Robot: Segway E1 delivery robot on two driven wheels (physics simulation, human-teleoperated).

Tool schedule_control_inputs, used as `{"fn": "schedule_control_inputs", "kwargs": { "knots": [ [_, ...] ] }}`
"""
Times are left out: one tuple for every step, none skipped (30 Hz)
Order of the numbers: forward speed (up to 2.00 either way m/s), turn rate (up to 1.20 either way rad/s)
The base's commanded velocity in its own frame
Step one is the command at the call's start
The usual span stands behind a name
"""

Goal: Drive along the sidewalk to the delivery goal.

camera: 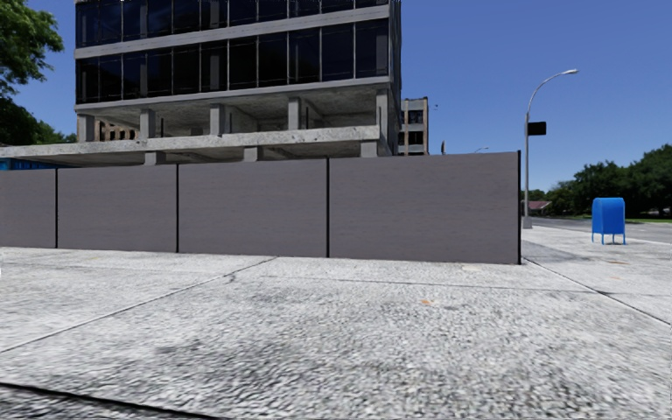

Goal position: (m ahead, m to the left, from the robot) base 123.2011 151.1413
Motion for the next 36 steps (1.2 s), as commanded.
{"fn": "schedule_control_inputs", "kwargs": {
  "knots": [
    [1.59,0.37],
    [1.59,0.37],
    [1.59,0.37],
    [1.59,0.40],
    [1.59,0.43],
    [1.59,0.44],
    [1.59,0.44],
    [1.59,0.44],
    [1.59,0.44],
    [1.59,0.44],
    [1.59,0.46],
    [1.59,0.46],
    [1.59,0.46],
    [1.59,0.49],
    [1.59,0.51],
    [1.59,0.51],
    [1.59,0.55],
    [1.59,0.57],
    [1.60,0.57],
    [1.60,0.57],
    [1.60,0.57],
    [1.60,0.57],
    [1.61,0.57],
    [1.68,0.57],
    [1.68,0.57],
    [1.79,0.57],
    [1.82,0.57],
    [1.83,0.57],
    [1.83,0.57],
    [1.83,0.57],
    [1.85,0.57],
    [1.87,0.57],
    [1.88,0.57],
    [1.88,0.57],
    [1.88,0.57],
    [1.89,0.57]
  ]
}}
